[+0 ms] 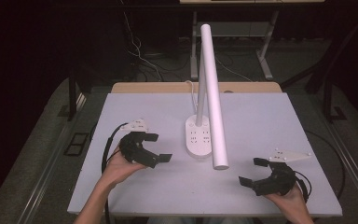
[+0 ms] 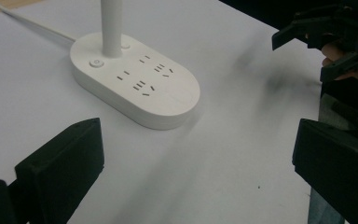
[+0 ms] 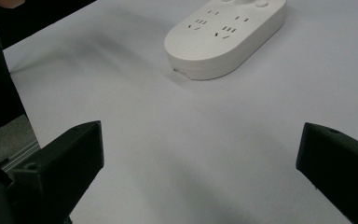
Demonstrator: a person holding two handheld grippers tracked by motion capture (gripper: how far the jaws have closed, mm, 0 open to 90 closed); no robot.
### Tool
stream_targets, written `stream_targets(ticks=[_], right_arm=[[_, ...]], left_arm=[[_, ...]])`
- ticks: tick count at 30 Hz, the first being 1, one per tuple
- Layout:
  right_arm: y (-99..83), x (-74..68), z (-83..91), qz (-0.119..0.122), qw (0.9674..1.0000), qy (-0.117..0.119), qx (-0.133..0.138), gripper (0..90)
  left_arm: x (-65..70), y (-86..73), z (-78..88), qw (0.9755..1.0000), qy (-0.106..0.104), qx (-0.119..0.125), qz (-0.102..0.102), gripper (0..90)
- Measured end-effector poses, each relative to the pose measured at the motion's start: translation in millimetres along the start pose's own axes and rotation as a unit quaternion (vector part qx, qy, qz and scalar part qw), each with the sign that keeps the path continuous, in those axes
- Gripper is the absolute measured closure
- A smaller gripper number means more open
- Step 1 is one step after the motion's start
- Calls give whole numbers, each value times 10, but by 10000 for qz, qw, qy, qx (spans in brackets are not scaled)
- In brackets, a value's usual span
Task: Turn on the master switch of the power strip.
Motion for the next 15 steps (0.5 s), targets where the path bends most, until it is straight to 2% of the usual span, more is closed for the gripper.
stream_targets(ticks=[15], right_arm=[[-9,3,-6,-6,10000,-13,-27,1]], left_arm=[[-125,204,-37,9997,74,-199,-124,13]])
Point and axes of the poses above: each handheld gripper's, and its own axes: z roughly backward along the jaws, y roughly out of its top, x roughly to its right, the point moved 7 cm from there along -z, roughly forward along the jaws, and after that the axes turned 6 degrees about -x, right-handed, at the moved point
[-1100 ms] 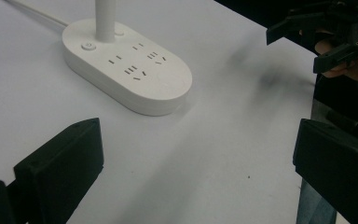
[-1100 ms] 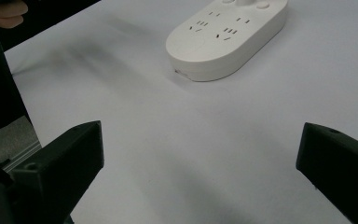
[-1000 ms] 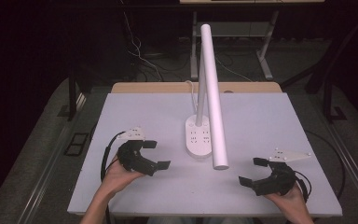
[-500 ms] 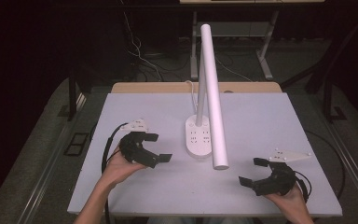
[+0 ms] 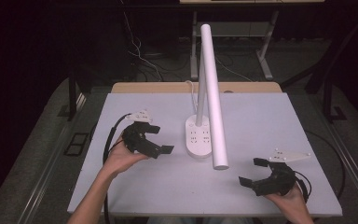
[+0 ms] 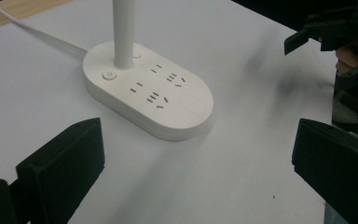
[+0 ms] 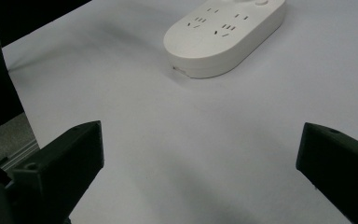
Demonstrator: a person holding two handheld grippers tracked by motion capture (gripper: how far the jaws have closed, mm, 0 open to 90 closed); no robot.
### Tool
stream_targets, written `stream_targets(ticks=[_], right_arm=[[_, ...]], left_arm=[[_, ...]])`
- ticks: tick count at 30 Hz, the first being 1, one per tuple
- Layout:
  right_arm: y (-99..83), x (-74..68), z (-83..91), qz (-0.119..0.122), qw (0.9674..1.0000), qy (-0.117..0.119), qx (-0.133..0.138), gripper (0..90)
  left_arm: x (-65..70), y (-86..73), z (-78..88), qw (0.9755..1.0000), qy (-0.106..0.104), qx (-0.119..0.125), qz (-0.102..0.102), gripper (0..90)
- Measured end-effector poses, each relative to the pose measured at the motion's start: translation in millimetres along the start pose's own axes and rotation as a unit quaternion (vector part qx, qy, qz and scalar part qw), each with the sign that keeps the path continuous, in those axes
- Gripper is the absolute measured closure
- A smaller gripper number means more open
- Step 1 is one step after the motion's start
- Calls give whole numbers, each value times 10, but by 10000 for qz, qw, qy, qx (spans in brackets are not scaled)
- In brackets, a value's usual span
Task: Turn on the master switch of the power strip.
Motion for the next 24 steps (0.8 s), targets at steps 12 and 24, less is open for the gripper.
stream_targets(ticks=[12,24], right_arm=[[-1,2,2,-14,10000,4,7,1],[-6,1,-2,-4,10000,29,-12,2]], left_arm=[[-91,177,-69,9997,72,-190,-151,14],[-199,351,-155,9994,117,-266,-188,18]])
Point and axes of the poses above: each handheld gripper's, and its own axes: z roughly backward along the jaws, y roughly out of its top, x roughly to its right, the point moved 7 cm from there along -z, roughly forward along the jaws, and after that the axes turned 6 degrees about -x, right-handed, at the moved point
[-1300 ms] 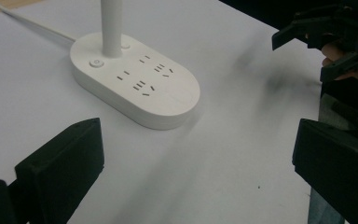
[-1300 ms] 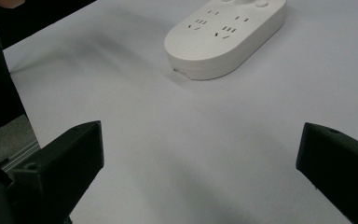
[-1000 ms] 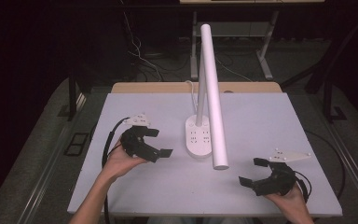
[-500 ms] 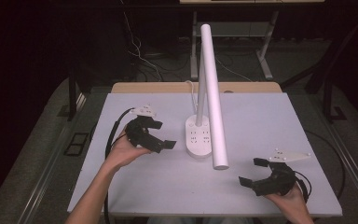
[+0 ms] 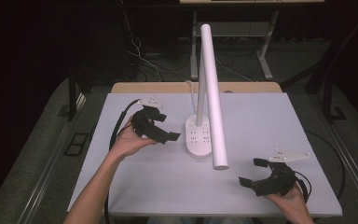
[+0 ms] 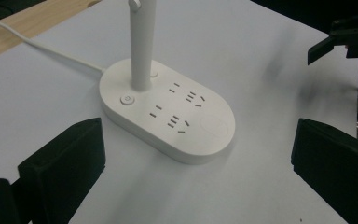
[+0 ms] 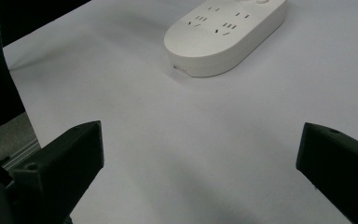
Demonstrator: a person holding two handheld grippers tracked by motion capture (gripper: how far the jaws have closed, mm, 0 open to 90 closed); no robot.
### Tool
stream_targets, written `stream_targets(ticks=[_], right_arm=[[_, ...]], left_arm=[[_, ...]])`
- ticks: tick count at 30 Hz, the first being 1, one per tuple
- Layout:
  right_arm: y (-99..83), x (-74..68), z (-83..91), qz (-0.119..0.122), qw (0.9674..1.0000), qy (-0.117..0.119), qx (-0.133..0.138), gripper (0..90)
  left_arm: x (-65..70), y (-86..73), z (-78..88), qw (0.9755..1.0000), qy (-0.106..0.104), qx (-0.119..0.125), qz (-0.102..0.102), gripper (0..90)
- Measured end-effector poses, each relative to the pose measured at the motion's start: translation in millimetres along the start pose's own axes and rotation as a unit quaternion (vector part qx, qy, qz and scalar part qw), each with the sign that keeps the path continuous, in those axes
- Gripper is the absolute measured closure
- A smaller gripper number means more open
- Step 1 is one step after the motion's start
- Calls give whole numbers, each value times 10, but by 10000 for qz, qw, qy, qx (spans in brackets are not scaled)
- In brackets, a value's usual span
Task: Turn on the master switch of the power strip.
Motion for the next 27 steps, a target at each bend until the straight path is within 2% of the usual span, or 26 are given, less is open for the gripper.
stream_targets(ticks=[5,7,9,16,23,26,27], right_arm=[[-1,2,3,-9,10000,1,-1,1],[0,5,5,-9,10000,-4,5,1],[-2,7,6,-13,10000,-3,-2,1],[-4,11,8,-17,10000,-9,0,1],[-5,17,9,-8,10000,-14,0,1],[-5,19,10,-14,10000,-10,0,1],[-5,20,11,-12,10000,-11,-1,1]], left_arm=[[-62,66,-41,10000,25,-38,-32,23],[-93,86,-55,9999,7,-94,-109,24],[-104,119,-87,10000,11,-34,0,24],[-190,193,-168,10000,0,-81,-45,28],[-270,265,-238,10000,53,-56,50,41],[-307,301,-265,10000,82,-3,46,51],[-316,313,-276,9999,85,43,100,57]])
Point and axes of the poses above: each handheld gripper's, and its own axes: z roughly backward along the jaws, y roughly out of its top, x roughly to its right, the point moved 7 cm from there along -z, roughly forward along the jaws, and after that the axes turned 6 degrees about -x, right-handed, at the moved point
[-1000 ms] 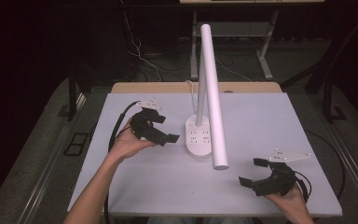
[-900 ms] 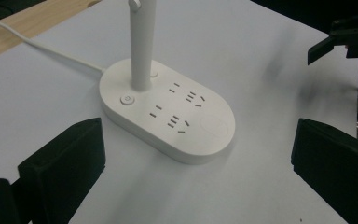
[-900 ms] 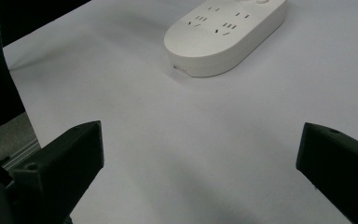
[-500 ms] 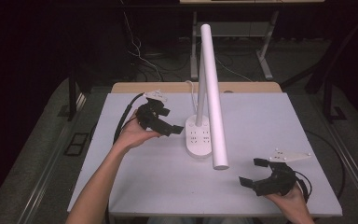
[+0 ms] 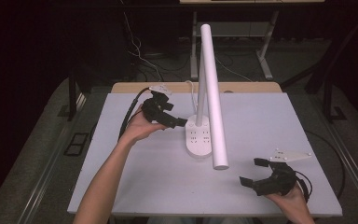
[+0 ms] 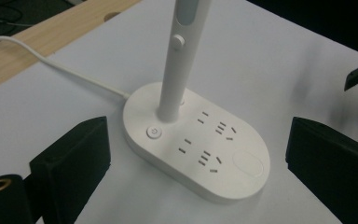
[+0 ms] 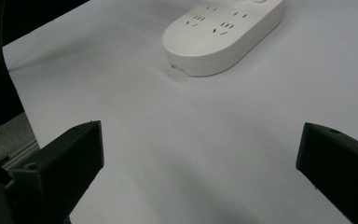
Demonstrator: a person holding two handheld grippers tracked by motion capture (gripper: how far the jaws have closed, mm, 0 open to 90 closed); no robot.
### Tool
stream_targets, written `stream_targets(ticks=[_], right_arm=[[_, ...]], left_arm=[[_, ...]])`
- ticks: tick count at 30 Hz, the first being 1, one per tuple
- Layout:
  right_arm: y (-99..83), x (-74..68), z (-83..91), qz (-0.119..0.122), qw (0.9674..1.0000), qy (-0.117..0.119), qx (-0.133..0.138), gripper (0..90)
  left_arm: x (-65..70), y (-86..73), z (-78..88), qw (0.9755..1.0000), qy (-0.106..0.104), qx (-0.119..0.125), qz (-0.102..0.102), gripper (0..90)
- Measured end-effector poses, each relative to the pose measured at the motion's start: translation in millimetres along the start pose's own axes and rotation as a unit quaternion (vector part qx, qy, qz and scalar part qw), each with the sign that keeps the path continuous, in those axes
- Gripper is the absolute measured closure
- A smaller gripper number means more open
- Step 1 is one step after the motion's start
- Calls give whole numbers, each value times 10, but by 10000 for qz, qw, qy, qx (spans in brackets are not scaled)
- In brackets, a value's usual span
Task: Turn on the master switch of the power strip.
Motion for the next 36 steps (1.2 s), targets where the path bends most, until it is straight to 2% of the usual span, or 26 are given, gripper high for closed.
stream_targets(ticks=[4,6,8,14,23,27,31,32,33,36], right_arm=[[0,4,-1,-2,10000,0,1,1],[-2,1,2,3,10000,0,3,2],[-2,-1,3,13,10000,2,14,1],[-4,4,-7,7,10000,18,-15,1],[-6,9,-11,25,10000,33,-23,1],[-10,6,-26,11,10000,40,-65,1],[-11,7,-24,17,10000,44,-61,1],[-12,8,-23,15,10000,45,-58,1],[-12,8,-22,4,10000,48,-67,1],[-13,10,-24,8,10000,53,-70,1]], left_arm=[[-65,35,-55,9999,52,65,104,91],[-91,52,-86,9996,87,118,253,120],[-135,47,-100,9997,90,36,230,142],[-214,42,-191,9985,-32,63,540,214],[-266,21,-351,9978,-101,84,651,446],[-290,2,-427,9979,-45,22,650,538],[-282,8,-499,9969,-31,74,786,620],[-288,1,-510,9972,-30,33,751,645],[-275,-3,-523,9966,-48,20,821,669],[-287,-14,-562,9972,-25,-42,742,730]])
Point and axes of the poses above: each handheld gripper's, and its own axes: z roughly backward along the jaws, y roughly out of its top, x roughly to its right, the point moved 7 cm from there along -z, roughly forward along the jaws, and after that the axes turned 6 degrees about -x, right-handed, at the moved point
